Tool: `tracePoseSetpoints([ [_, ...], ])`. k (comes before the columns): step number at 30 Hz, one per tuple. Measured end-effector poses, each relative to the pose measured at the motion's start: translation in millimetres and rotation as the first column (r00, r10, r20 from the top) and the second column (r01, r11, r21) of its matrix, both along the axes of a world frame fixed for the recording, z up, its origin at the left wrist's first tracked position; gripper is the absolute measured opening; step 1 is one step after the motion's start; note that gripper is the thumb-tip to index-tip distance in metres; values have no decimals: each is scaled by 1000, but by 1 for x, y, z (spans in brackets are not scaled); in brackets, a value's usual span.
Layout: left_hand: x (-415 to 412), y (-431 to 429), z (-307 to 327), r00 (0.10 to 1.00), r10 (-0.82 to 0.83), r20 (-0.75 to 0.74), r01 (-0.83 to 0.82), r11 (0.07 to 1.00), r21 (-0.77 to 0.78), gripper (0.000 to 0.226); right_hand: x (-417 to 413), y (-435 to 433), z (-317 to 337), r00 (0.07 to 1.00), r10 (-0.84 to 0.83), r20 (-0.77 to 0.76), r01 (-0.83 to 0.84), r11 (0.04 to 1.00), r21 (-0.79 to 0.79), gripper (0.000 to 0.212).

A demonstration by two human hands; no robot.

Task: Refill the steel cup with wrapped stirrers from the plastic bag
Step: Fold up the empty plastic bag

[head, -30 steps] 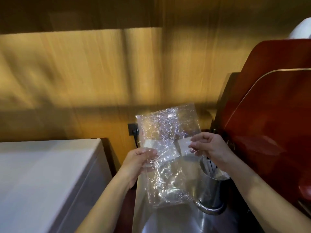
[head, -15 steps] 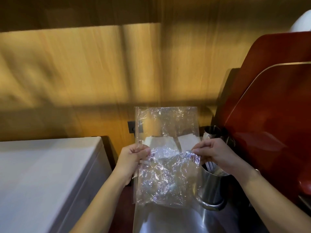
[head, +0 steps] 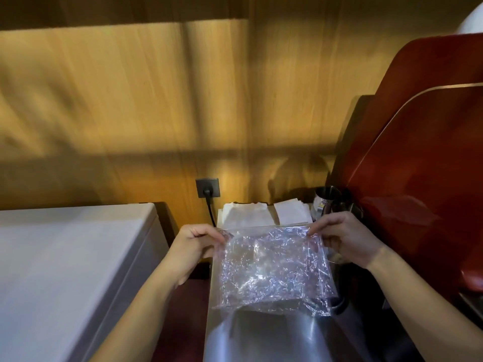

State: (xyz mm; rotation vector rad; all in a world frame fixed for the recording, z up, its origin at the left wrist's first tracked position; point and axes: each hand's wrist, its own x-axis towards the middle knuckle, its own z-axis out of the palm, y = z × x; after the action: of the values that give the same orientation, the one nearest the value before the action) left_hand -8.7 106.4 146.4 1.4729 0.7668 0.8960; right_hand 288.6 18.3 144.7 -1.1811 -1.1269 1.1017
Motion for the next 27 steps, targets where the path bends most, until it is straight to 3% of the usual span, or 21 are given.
tracePoseSetpoints([
  [4, -4, 5, -11, 995, -41, 96, 53, 991, -126, 31, 0, -2, 0, 999, 36, 37, -36, 999, 13, 25],
  [8, -8, 9, -21, 982, -85, 167, 123, 964, -235, 22, -18, 3, 2, 974, -41, 223, 23, 996, 84, 9],
  [11, -11, 10, -30, 991, -93, 98, 114, 965, -237, 24, -31, 11, 5, 957, -57, 285, 18, 991, 136, 24],
  [16, -18, 2, -35, 941, -337, -36, 312, 902, -297, 45, -37, 20, 5, 903, 211, 374, -207, 977, -51, 30],
  [20, -3, -14, -42, 861, -439, -258, 366, 886, -284, 32, -50, 32, -2, 868, 291, 403, -266, 957, -117, 30],
  [23, 9, -22, -54, 869, -374, -323, 318, 923, -215, 9, -58, 41, -8, 879, 302, 369, -265, 953, -147, 28],
  [27, 6, -16, -65, 984, -138, -117, 106, 963, -248, 13, -53, 47, -16, 856, 314, 411, -216, 939, -268, 36],
])
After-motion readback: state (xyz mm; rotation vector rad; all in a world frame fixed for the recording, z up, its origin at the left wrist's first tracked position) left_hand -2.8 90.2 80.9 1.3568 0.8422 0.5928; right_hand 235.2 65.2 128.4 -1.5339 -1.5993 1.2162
